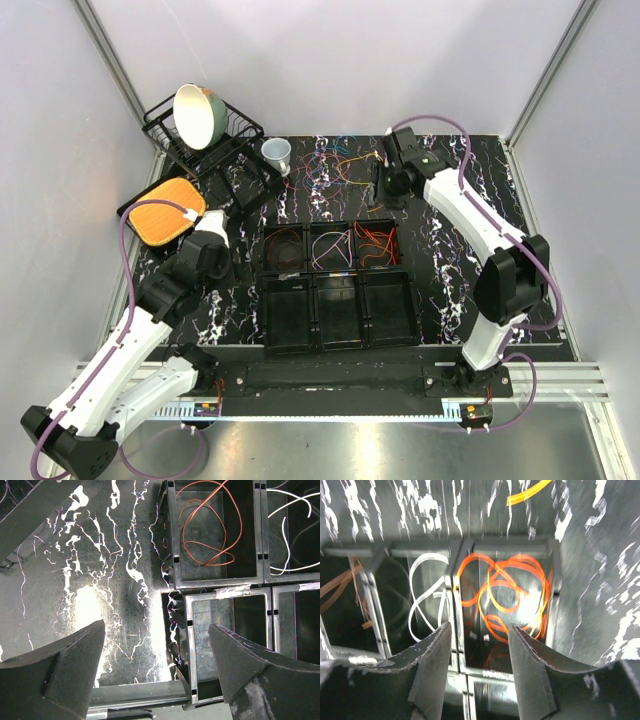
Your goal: Untangle the cables
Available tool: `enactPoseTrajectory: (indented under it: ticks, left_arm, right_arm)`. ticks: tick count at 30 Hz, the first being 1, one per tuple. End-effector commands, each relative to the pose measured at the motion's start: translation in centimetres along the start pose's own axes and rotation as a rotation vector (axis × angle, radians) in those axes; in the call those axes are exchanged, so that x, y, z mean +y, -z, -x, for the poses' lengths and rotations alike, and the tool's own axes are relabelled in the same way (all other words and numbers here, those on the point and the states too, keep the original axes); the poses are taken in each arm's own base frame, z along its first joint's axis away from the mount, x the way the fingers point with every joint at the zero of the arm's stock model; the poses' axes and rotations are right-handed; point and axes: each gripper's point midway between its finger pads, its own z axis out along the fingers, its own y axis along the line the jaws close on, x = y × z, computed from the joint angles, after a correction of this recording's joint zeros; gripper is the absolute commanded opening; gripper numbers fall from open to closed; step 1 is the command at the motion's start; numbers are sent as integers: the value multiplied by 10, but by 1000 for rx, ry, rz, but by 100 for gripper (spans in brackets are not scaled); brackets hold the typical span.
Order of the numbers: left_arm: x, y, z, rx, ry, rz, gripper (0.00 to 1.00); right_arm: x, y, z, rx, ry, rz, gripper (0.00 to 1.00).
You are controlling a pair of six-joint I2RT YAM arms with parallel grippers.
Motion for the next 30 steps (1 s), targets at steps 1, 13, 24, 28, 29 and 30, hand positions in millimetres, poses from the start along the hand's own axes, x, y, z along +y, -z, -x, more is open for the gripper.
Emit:
enactPoseTrajectory:
  ticks: [1,13,24,28,29,30]
  left_arm:
    - [-7,5,17,-63,7,-35,88]
    - [-5,17,24,-120,23,-51,88]
    - [-7,21,26,-136,22,-67,88]
    - [-7,21,26,-136,22,-71,88]
    - [-7,21,26,-136,20,-70,88]
    - [-7,22,26,-138,22,-72,88]
  right_arm:
    - [-5,-3,47,-124,33,-97,56]
    - [-53,-87,134,-110,-131,-47,45]
    - [-68,-143,142,-86,-31,-71,47]
    - [-70,-160,136,-66,-23,-60,47]
    - [-70,-164,134,-60,-21,-57,47]
    - [-70,-166,133,-59,-20,-53,47]
